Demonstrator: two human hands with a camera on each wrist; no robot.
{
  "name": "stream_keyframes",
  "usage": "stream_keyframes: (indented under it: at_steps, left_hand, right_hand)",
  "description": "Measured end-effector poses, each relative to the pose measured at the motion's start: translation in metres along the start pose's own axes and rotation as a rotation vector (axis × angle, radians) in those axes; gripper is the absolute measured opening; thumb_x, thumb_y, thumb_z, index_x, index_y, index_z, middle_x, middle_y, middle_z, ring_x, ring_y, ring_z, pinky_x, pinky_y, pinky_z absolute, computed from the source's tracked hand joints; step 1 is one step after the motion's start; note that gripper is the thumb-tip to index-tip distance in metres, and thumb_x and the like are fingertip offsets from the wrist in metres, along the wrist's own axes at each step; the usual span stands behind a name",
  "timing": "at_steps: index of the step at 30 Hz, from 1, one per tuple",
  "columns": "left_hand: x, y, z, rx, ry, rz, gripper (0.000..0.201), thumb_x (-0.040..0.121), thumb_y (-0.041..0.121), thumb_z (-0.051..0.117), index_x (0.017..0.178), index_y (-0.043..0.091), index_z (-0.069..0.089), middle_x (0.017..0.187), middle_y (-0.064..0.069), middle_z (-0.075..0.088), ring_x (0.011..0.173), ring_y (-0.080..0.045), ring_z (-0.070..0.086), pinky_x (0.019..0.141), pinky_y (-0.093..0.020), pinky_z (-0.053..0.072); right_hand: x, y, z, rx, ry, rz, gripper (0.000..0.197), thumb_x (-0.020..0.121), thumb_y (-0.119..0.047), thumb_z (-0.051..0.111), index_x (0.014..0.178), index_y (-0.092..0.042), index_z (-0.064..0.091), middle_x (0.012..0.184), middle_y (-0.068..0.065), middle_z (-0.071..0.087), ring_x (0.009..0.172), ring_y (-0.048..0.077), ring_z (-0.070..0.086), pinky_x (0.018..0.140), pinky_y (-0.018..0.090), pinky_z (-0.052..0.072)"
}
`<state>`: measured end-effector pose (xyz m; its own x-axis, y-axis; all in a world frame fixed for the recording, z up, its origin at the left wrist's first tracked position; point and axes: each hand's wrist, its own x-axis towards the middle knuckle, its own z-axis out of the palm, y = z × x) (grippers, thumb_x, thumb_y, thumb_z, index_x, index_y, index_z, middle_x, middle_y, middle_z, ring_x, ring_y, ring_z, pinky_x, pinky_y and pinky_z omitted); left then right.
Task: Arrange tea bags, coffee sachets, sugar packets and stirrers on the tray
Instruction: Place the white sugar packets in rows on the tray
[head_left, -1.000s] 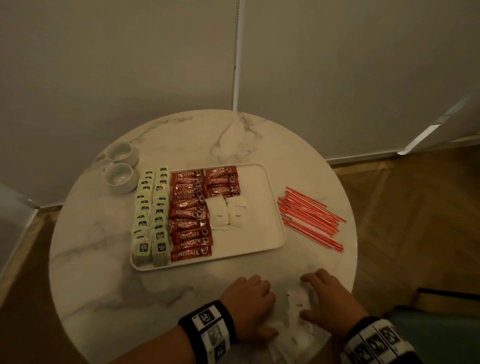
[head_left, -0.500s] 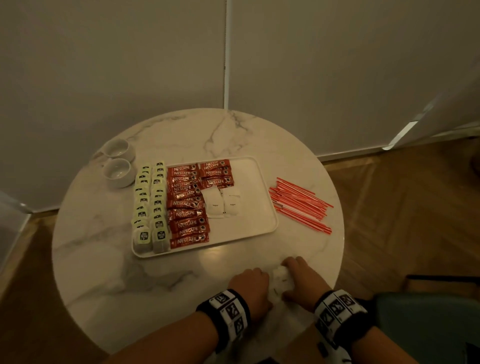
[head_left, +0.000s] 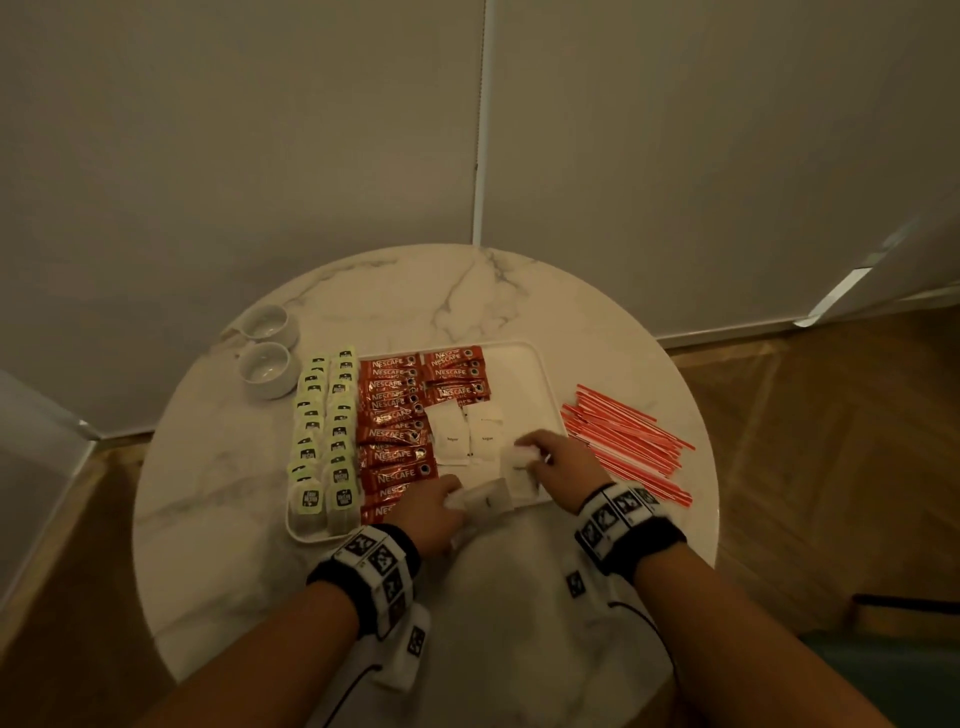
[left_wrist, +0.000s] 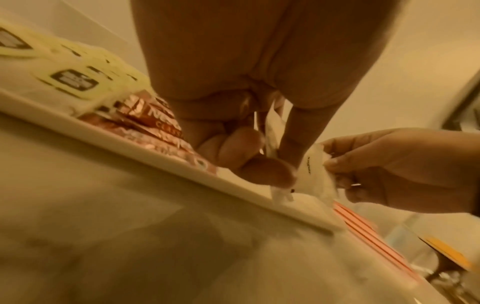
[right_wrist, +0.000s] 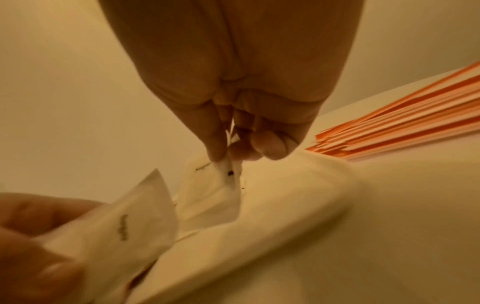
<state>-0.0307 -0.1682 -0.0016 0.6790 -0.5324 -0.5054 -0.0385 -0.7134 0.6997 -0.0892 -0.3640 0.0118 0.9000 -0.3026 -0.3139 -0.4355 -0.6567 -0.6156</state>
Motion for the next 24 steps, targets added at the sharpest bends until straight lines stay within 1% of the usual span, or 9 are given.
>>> stream_keyframes:
  at_steps: [2,5,6,10,13,16,20,22,24]
  left_hand:
    - [0.004,-0.002,-0.007,-0.017,0.040,-0.015,0.010,0.086,0.016,0.061,0.096,0.019,0.061,0.094,-0.002,0.060,0.086,-0.018,0.058,0.077,-0.035,0.054]
    - [0.007,-0.009,-0.013,-0.076,0.067,-0.053,0.014,0.085,0.015,0.063,0.098,0.020,0.062,0.090,0.001,0.060,0.079,-0.013,0.057,0.058,-0.024,0.051]
    - [0.007,-0.012,-0.015,-0.084,0.071,-0.066,0.015,0.084,0.014,0.063,0.098,0.020,0.062,0.091,-0.001,0.060,0.079,-0.013,0.058,0.056,-0.024,0.051]
    - [0.008,-0.022,-0.017,-0.112,0.068,-0.115,0.028,0.083,0.013,0.065,0.111,0.015,0.063,0.091,0.000,0.058,0.078,-0.013,0.057,0.058,-0.024,0.053]
    - [0.008,-0.025,-0.018,-0.117,0.075,-0.127,0.031,0.083,0.012,0.066,0.114,0.013,0.062,0.092,-0.001,0.058,0.077,-0.012,0.057,0.055,-0.022,0.050]
    - [0.009,-0.027,-0.021,-0.164,0.071,-0.149,0.027,0.083,0.011,0.065,0.109,0.014,0.063,0.092,-0.004,0.060,0.080,-0.019,0.060,0.056,-0.026,0.053]
    - [0.008,-0.031,-0.024,-0.147,0.081,-0.136,0.013,0.082,0.011,0.065,0.093,0.017,0.061,0.091,-0.009,0.062,0.080,-0.027,0.063,0.058,-0.033,0.054]
    - [0.008,-0.032,-0.024,-0.156,0.075,-0.138,0.013,0.083,0.010,0.065,0.093,0.018,0.060,0.089,-0.008,0.062,0.077,-0.026,0.063,0.053,-0.030,0.051]
    - [0.006,-0.032,-0.023,-0.146,0.057,-0.144,0.014,0.083,0.012,0.065,0.094,0.019,0.060,0.088,-0.004,0.061,0.075,-0.022,0.063,0.051,-0.026,0.049]
  right_hand:
    - [0.021,-0.008,0.001,-0.009,0.015,0.033,0.026,0.089,-0.011,0.057,0.114,-0.018,0.056,0.098,-0.002,0.058,0.087,0.016,0.054,0.074,0.024,0.040]
    - [0.045,-0.014,0.008,-0.086,-0.025,0.042,0.023,0.089,-0.011,0.056,0.111,-0.014,0.056,0.098,0.002,0.059,0.086,0.016,0.053,0.074,0.024,0.039]
    - [0.050,-0.015,0.011,-0.107,-0.042,0.044,0.023,0.089,-0.011,0.056,0.111,-0.014,0.057,0.101,0.004,0.061,0.088,0.017,0.053,0.075,0.024,0.039]
    - [0.059,-0.012,0.022,-0.156,-0.043,0.040,0.021,0.090,-0.012,0.055,0.110,-0.014,0.059,0.109,0.005,0.060,0.100,0.021,0.056,0.079,0.023,0.037]
    - [0.058,-0.010,0.024,-0.142,-0.004,0.022,0.018,0.091,-0.014,0.055,0.107,-0.013,0.063,0.111,0.005,0.054,0.101,0.022,0.054,0.083,0.022,0.038]
    - [0.053,-0.009,0.016,-0.073,0.019,0.025,0.016,0.093,-0.017,0.053,0.103,-0.013,0.066,0.106,0.003,0.057,0.095,0.018,0.054,0.082,0.024,0.040]
    - [0.041,-0.005,0.011,0.071,-0.030,0.073,0.010,0.091,-0.015,0.056,0.093,-0.017,0.066,0.090,0.000,0.065,0.087,0.017,0.061,0.081,0.031,0.051]
    - [0.036,-0.005,0.019,0.040,-0.078,0.090,0.012,0.091,-0.014,0.056,0.094,-0.017,0.067,0.092,0.000,0.066,0.090,0.018,0.062,0.083,0.030,0.050]
    - [0.035,-0.004,0.028,-0.021,-0.059,0.094,0.015,0.091,-0.014,0.055,0.099,-0.015,0.067,0.099,0.002,0.066,0.093,0.017,0.059,0.083,0.025,0.046]
